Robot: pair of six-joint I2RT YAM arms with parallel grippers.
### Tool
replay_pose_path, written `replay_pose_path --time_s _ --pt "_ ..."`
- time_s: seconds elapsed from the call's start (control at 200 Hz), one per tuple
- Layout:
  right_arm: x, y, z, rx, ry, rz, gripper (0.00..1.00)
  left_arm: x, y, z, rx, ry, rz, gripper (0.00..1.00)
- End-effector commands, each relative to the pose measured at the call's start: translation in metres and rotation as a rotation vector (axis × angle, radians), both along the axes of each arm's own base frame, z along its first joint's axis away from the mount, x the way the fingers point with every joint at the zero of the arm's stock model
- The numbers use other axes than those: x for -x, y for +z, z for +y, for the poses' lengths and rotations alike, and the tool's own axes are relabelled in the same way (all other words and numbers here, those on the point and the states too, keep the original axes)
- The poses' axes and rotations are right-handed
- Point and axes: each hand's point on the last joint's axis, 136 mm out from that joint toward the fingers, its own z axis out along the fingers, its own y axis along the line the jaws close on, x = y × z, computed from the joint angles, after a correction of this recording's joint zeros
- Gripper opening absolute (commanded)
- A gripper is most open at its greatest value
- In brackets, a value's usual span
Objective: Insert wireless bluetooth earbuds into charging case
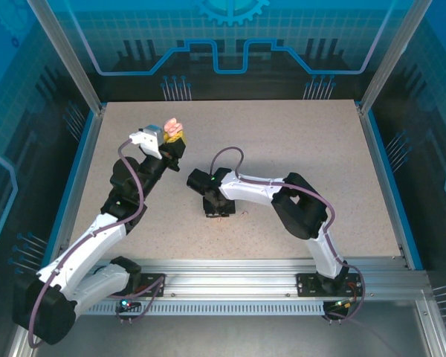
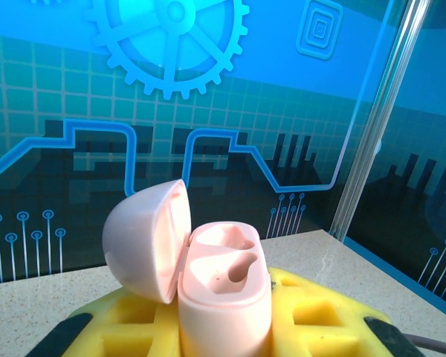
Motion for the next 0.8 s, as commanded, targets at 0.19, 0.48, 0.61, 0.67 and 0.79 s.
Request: replay_pose_path --time_s 0.19,0.48,0.61,0.67,0.79 --pt "-0.002 0.022 -0.008 -0.033 -0.001 -0.096 0.13 0.006 0.011 -0.002 0.045 -0.032 -0.036 0.0" --pt "-0.019 0.092 -0.034 -0.083 0.034 -0.299 0.14 0.019 0.011 -0.02 0.061 -0.159 -0.071 0.0" --pt "-0.032 0.139 -0.05 -0.131 0.059 -0.42 0.14 0.028 0.012 -0.034 0.032 -0.251 -0.102 0.0" --pt "-0.04 0.163 -0.058 -0.16 0.066 -0.481 0.14 0.032 0.013 -0.041 0.013 -0.29 -0.127 0.0" --pt "-0.056 0.216 -0.077 -0.229 0.071 -0.609 0.15 0.04 0.014 -0.056 -0.044 -0.364 -0.18 0.0"
